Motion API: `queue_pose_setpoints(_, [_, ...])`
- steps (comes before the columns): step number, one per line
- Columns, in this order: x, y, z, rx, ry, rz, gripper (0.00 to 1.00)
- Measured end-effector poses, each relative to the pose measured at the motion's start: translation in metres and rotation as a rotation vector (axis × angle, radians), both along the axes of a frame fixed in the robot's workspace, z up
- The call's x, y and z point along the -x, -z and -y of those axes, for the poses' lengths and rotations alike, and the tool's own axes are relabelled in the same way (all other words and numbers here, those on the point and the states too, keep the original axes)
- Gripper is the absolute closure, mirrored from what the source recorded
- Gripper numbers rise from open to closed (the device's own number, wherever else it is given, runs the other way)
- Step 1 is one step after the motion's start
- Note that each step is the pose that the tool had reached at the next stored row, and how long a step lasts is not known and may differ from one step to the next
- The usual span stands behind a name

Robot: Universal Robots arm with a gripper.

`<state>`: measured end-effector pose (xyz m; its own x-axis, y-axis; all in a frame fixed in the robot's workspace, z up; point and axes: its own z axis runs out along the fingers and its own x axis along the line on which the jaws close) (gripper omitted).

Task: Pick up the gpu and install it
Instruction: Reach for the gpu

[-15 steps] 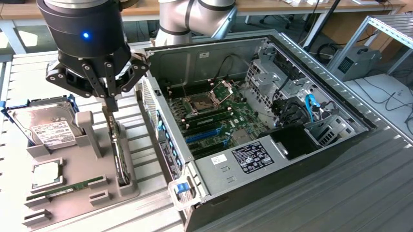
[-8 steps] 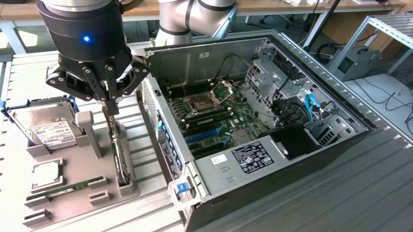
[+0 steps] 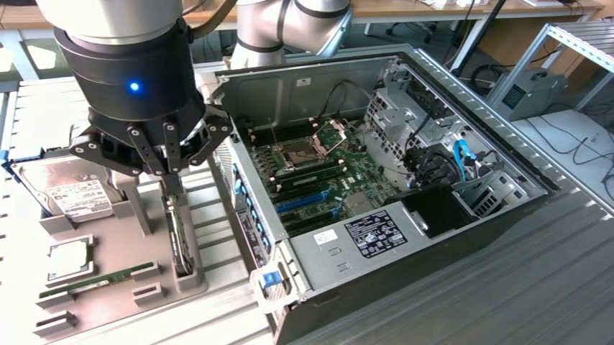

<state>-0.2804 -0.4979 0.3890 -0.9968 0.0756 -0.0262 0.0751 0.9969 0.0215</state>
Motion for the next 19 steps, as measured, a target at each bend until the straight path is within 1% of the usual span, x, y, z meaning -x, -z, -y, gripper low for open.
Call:
queue_pose_setpoints(2, [0.0, 0.0, 0.0041, 0.0013, 0.0, 0.0, 0.89])
queue_pose_setpoints(3, [0.0, 0.0, 0.0115, 0.0035, 0.0, 0.0, 0.89])
queue_pose_setpoints(5, [0.0, 0.0001, 0.0231, 0.0075, 0.0, 0.0, 0.89])
queue_pose_setpoints(6, [0.0, 0.0002, 0.0284, 0.0093, 0.0, 0.0001, 0.89])
queue_pose_setpoints(7, [0.0, 0.0001, 0.0307, 0.0103, 0.0, 0.0001, 0.89])
queue_pose_setpoints(8, [0.0, 0.0002, 0.0379, 0.0133, 0.0, 0.0, 0.89])
queue_pose_setpoints(9, [0.0, 0.0001, 0.0414, 0.0148, 0.0, -0.0001, 0.89])
queue_pose_setpoints(14, [0.0, 0.0002, 0.0457, 0.0166, 0.0, 0.0, 0.89])
queue_pose_setpoints(17, [0.0, 0.0003, 0.0502, 0.0181, 0.0, 0.0, 0.89])
queue_pose_setpoints(19, [0.0, 0.0002, 0.0517, 0.0187, 0.0, 0.0, 0.89])
